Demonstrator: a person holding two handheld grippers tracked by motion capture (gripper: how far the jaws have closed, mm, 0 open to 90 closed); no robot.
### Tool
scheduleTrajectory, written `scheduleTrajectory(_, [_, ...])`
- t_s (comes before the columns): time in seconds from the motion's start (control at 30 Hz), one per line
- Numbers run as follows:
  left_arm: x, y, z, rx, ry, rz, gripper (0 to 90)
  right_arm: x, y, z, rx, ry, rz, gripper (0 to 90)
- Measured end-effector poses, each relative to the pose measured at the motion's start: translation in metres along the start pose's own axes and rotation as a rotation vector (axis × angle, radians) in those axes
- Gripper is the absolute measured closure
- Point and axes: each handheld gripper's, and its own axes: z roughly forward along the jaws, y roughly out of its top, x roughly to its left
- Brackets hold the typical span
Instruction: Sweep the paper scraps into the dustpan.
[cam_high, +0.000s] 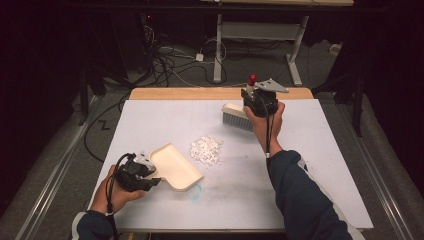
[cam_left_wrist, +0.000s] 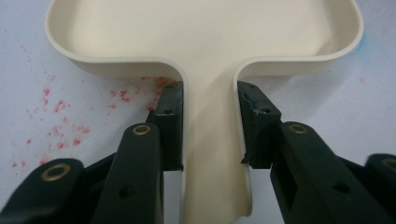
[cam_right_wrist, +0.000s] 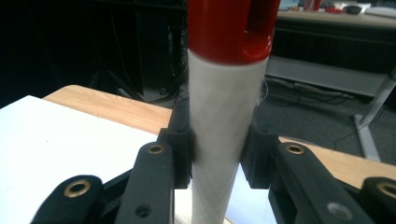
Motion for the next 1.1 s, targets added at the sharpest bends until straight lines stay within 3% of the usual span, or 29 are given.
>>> scheduleTrajectory(0.07, [-0.001,0.001,0.0,0.002,0.001,0.002,63.3,0.002,-0.001,0.002,0.002,-0.007,-0.01,69.8])
scheduleTrajectory(0.27, [-0.004,0.005,0.005,0.023,-0.009,0.003,63.3,0.028,0.0,0.011,0.004,0.01,-0.044,69.8])
scheduleTrajectory(0.5, [-0.006,0.009,0.009,0.046,0.002,0.01,63.3,0.061,-0.007,0.0,0.019,0.043,-0.109,69.4])
scheduleTrajectory(0.8, [-0.006,0.013,0.01,0.049,-0.001,-0.007,63.3,0.094,-0.015,-0.024,0.031,0.168,-0.152,69.2])
scheduleTrajectory(1.1, [-0.009,0.023,0.013,0.042,0.005,-0.021,63.2,0.112,-0.02,-0.04,0.046,0.254,-0.165,69.0])
